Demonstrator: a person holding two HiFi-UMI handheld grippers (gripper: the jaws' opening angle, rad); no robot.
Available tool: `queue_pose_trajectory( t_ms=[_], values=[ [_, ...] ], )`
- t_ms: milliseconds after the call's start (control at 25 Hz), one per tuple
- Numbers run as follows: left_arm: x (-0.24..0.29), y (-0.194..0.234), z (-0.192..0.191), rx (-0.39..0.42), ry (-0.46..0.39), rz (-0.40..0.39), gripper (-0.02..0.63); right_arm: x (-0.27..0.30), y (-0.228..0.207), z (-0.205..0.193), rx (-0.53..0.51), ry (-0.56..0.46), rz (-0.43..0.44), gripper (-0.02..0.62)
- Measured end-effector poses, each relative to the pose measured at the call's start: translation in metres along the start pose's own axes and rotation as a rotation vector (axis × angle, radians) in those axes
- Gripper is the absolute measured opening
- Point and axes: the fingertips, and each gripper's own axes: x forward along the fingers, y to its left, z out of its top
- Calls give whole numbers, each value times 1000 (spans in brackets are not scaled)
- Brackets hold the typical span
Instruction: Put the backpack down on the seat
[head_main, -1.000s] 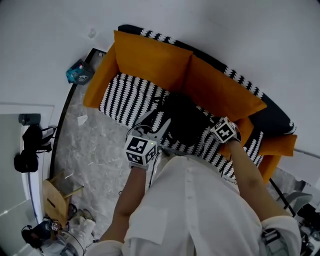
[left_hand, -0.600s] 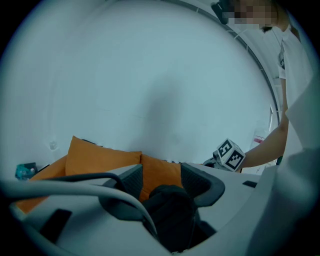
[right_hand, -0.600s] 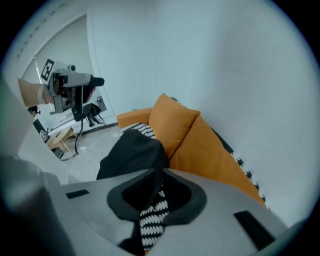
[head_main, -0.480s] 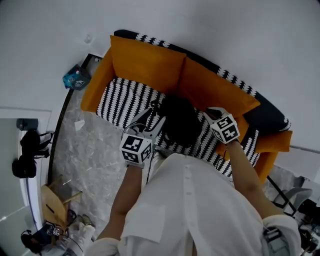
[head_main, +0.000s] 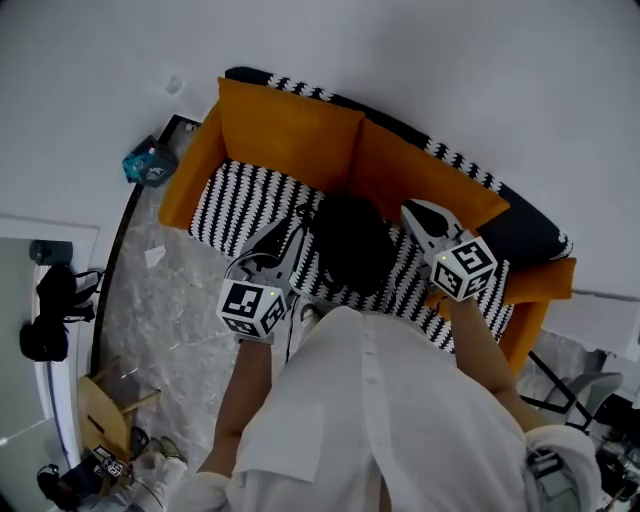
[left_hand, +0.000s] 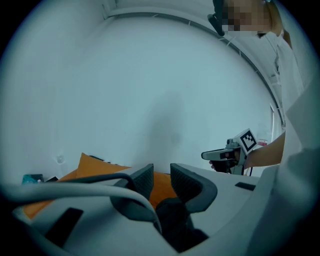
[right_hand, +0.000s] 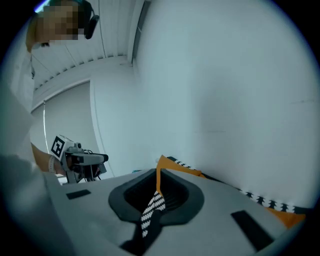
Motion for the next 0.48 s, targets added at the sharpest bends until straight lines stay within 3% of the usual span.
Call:
queue_pose_trajectory(
  t_ms=[160, 480],
  values=[
    [-19, 1, 21, -10, -73, 27, 77, -14, 11, 24, -30, -60, 2, 29],
    [-45, 7, 43, 5, -139, 58, 66, -34, 16, 56, -19, -138, -2, 17]
  ],
)
